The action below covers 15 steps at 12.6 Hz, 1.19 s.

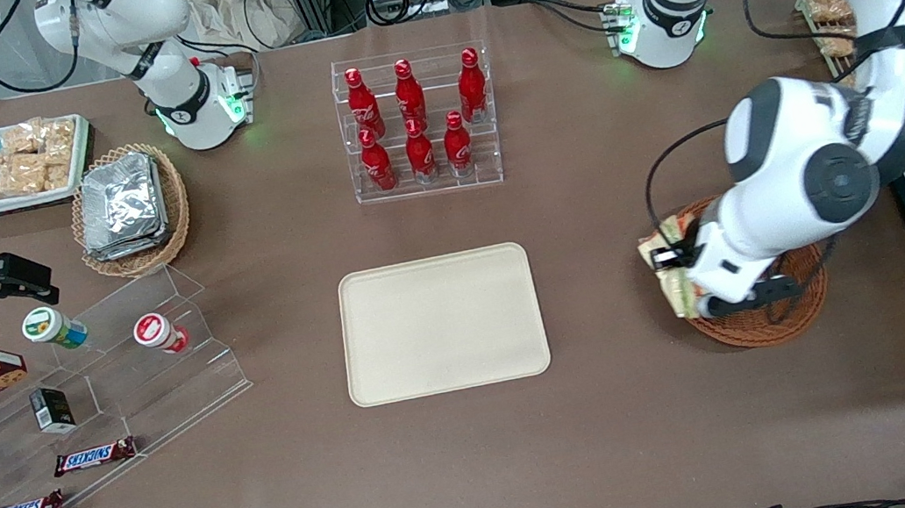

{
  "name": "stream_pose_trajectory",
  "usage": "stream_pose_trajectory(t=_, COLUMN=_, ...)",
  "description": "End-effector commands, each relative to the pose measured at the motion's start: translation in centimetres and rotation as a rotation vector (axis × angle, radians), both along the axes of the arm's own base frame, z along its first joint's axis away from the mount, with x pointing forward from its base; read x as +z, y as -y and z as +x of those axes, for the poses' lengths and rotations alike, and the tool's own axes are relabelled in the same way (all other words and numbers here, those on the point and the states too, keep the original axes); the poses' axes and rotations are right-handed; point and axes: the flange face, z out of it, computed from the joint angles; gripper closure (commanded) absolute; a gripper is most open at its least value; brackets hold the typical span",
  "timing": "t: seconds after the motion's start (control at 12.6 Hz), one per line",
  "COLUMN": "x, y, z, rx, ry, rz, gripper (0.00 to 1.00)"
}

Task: Place sandwich from basket to tray
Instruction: 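Carry the sandwich with the left gripper over to the cream tray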

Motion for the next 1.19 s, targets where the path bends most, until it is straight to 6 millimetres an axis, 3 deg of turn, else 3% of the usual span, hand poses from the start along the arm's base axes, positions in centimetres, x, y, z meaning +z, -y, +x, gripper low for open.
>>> stream_pose_trajectory(t=0.0, x=-2.7, y=5.0, z=1.2, rx=-0.013, ry=-0.057, rz=-0.049, gripper=1.00)
stream_pose_trajectory(t=0.24, x=-5.0, y=13.3, z=0.2, rx=-0.086, ry=-0.057, rz=-0.058, gripper=1.00)
stream_pose_trajectory(t=0.32, x=-6.5, y=14.7, z=0.1, rx=-0.110, ry=-0.060, rz=-0.054, gripper=1.00)
stream_pose_trajectory(t=0.56, x=-11.7, y=15.8, z=-0.1, rx=-0.126, ry=-0.118, rz=-0.070, gripper=1.00)
stream_pose_trajectory(t=0.79, x=-15.4, y=17.3, z=-0.7, rx=-0.149, ry=-0.114, rz=-0.065, gripper=1.00)
stream_pose_trajectory(t=1.11, x=-18.0, y=18.7, z=-1.4, rx=-0.159, ry=-0.109, rz=-0.078, gripper=1.00)
